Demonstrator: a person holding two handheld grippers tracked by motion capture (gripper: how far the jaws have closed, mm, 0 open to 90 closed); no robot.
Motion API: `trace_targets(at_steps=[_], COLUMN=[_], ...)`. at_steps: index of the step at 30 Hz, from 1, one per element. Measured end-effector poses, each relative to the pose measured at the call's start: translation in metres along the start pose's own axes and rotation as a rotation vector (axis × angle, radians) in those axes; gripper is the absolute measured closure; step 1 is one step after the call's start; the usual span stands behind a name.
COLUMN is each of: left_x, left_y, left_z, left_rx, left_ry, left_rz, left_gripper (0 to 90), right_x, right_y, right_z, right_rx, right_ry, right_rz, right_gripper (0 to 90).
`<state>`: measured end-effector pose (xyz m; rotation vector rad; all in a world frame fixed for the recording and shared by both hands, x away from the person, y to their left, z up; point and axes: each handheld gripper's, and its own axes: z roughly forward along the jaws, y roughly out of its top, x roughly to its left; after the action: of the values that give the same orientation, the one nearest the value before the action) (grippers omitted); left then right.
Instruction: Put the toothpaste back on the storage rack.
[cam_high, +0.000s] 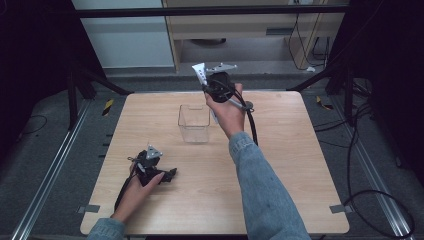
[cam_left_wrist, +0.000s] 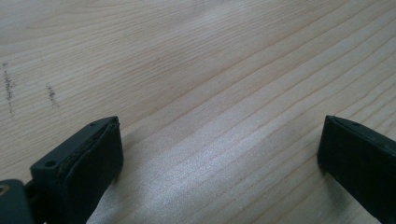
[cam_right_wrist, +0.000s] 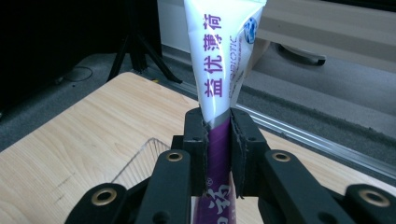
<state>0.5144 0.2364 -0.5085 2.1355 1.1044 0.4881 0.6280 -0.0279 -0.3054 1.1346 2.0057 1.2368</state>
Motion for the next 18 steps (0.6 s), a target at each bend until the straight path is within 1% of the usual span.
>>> trace_targets(at_steps=[5, 11, 18], left_x=[0.000, 0.000, 0.000], left_y=[0.000, 0.000, 0.000], left_z=[0.000, 0.000, 0.000], left_rx=[0.000, -0.001, -0.001], left_ry=[0.000, 0.000, -0.001], left_rz=[0.000, 0.000, 0.000], left_gripper=[0.0, 0.0, 0.0], right_x=[0.005, 0.008, 0.009], right_y=[0.006, 0.009, 0.009], right_z=[0.007, 0.015, 0.026], right_rx=[-0.008, -0.018, -0.031], right_ry=[0.002, 0.004, 0.011], right_rz=[-0.010, -0.009, 0.000], right_gripper=[78.1, 78.1, 78.1])
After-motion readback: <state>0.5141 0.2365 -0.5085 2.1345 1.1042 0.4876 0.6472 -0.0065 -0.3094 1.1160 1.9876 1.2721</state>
